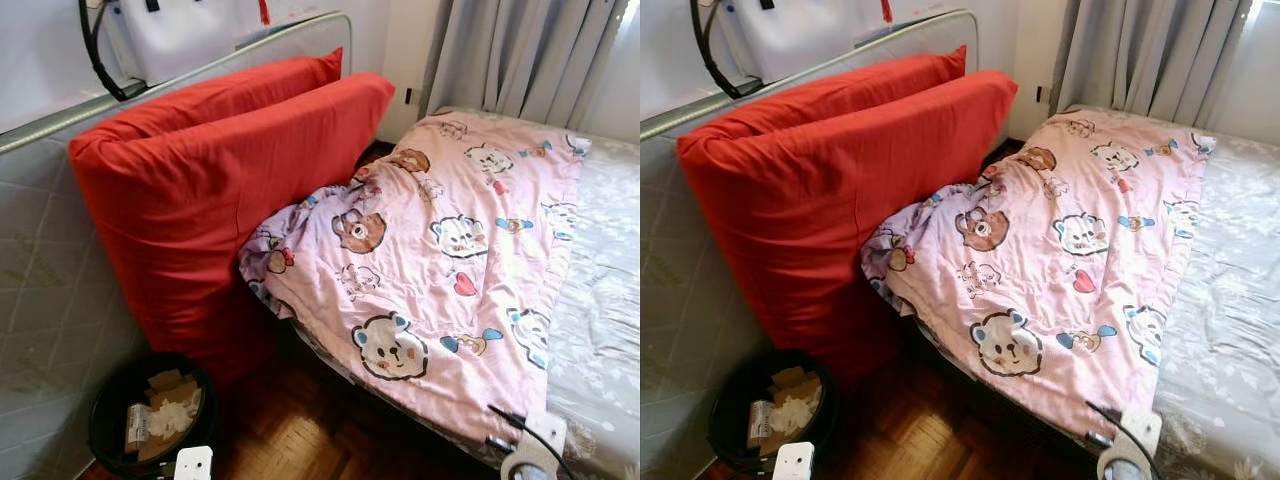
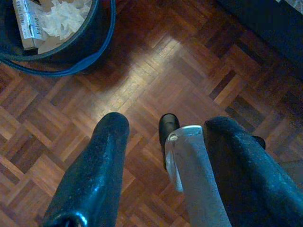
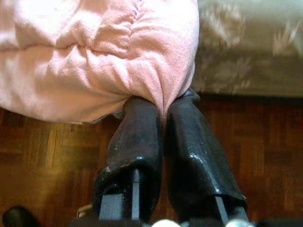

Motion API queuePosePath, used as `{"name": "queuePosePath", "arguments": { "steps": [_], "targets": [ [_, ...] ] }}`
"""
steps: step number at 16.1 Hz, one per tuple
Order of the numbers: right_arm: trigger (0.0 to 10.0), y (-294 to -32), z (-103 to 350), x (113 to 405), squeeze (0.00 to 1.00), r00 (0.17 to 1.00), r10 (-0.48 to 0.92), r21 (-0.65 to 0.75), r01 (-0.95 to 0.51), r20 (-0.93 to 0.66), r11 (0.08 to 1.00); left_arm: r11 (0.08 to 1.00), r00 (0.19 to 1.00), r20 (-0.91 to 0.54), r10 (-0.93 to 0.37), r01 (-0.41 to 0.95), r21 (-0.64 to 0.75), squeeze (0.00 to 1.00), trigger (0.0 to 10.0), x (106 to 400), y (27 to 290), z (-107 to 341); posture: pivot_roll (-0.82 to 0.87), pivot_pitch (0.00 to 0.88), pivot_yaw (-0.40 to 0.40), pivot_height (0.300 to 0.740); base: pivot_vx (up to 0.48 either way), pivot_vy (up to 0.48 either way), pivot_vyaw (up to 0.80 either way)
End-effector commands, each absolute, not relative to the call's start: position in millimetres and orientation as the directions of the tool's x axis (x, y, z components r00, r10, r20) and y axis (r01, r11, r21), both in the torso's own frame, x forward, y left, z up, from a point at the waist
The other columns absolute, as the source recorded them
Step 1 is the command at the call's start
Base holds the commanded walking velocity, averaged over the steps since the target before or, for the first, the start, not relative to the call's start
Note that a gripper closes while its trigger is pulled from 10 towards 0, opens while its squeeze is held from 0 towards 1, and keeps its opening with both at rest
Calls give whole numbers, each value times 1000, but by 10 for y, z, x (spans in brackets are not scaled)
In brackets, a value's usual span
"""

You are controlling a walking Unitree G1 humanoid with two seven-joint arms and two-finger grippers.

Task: Clean up the room

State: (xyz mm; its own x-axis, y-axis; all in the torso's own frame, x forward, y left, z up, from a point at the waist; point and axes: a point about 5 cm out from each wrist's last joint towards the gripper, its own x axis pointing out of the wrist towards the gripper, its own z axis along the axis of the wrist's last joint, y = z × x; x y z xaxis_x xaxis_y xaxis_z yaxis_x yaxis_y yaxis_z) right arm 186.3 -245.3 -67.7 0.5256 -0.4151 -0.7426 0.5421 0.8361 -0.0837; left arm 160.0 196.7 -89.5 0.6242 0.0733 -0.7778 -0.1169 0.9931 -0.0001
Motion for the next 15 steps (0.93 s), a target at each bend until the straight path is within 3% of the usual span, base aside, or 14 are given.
{"name": "queuePosePath", "arguments": {
  "steps": [1, 5, 6, 7, 8, 9, 10, 11, 15],
  "targets": [
    [10000, -2453, -727, 1777, 0, 493, -410, -82, 559, -767, 825, 993, 622, -779, 83, -114, 15, 0, 10000, 1585, 2012, -894, 0, 19, 14, 740, 0, 0, 0],
    [10000, -2512, -769, 1671, 0, 450, -425, -101, 584, -786, 805, 994, 626, -776, 81, -108, 16, 0, 10000, 1590, 2022, -889, 1, 19, 17, 740, 0, 0, 0],
    [10000, -2526, -767, 1668, 31, 447, -428, -107, 583, -785, 805, 994, 626, -775, 81, -106, 18, 0, 10000, 1592, 2030, -887, 0, 20, 17, 740, 0, 0, 0],
    [10000, -2543, -763, 1668, 153, 445, -434, -111, 587, -783, 802, 994, 626, -776, 82, -105, 20, 0, 10000, 1594, 2038, -885, 0, 20, 17, 740, 0, 0, 0],
    [10000, -2551, -761, 1666, 149, 443, -436, -112, 590, -783, 800, 994, 626, -776, 81, -103, 20, 0, 10000, 1595, 2040, -884, 0, 20, 17, 740, 0, 0, 0],
    [10000, -2553, -763, 1663, 514, 441, -436, -116, 586, -785, 802, 995, 625, -776, 80, -101, 21, 0, 10000, 1597, 2036, -885, 0, 19, 17, 740, 0, 0, 0],
    [10000, -2557, -768, 1651, 553, 436, -437, -123, 583, -787, 803, 995, 625, -777, 75, -95, 20, 0, 10000, 1598, 2024, -886, 0, 19, 17, 740, 0, 0, 0],
    [10000, -2556, -774, 1640, 918, 431, -436, -127, 581, -790, 804, 996, 625, -778, 71, -88, 20, 0, 10000, 1598, 2011, -888, 1, 20, 16, 740, 0, 0, 0],
    [10000, -2541, -801, 1590, 820, 416, -434, -140, 574, -799, 807, 997, 624, -779, 65, -81, 19, 0, 10000, 1589, 1987, -895, 1, 21, 16, 740, 0, 0, 0]
  ]
}}
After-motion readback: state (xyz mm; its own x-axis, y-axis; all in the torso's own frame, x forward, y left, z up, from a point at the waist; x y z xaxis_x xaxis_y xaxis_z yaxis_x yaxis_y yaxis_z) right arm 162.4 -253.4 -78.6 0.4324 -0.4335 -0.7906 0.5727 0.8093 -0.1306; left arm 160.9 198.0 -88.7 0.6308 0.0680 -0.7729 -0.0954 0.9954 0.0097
